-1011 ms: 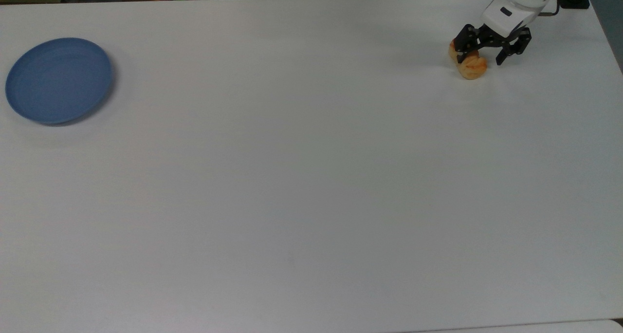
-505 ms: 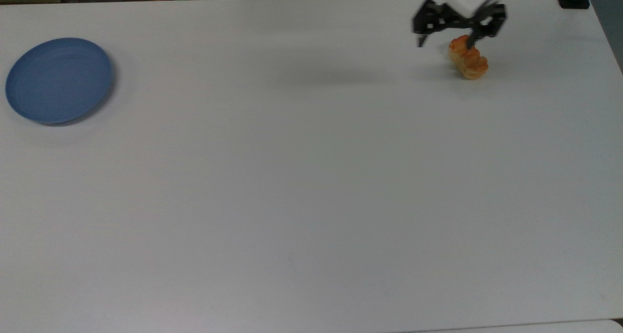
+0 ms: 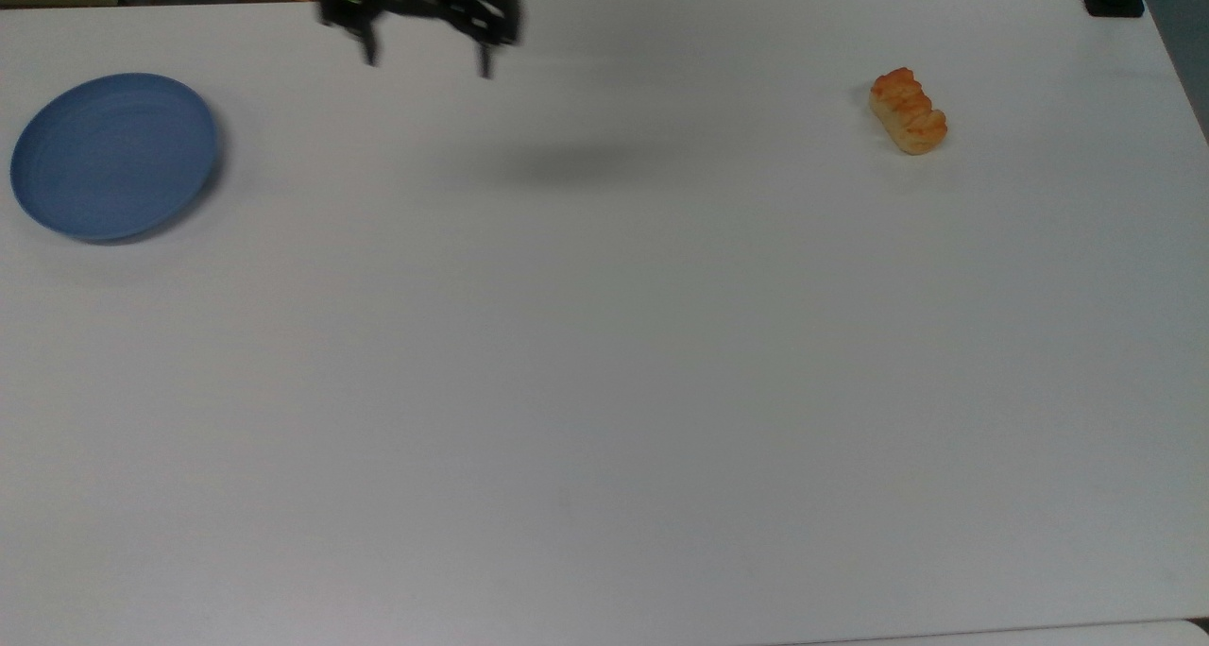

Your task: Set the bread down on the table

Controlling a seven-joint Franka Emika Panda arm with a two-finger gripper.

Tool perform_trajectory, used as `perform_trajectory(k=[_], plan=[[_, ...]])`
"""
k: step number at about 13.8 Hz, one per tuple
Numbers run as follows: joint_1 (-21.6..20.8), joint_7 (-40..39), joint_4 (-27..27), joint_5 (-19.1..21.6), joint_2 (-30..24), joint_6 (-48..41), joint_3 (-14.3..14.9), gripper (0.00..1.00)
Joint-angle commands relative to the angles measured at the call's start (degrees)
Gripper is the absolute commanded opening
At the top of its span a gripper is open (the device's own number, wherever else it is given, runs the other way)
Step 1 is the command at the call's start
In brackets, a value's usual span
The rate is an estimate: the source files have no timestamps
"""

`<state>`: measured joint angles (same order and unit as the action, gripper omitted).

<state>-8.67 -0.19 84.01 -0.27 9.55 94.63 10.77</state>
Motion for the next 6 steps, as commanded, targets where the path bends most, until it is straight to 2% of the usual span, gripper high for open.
perform_trajectory(k=[1,6], plan=[[0.85,-4.21,4.58,0.54,-3.66,-0.24,1.97,1.0],[1.55,-2.89,5.46,0.1,-3.75,-0.24,1.97,1.0]])
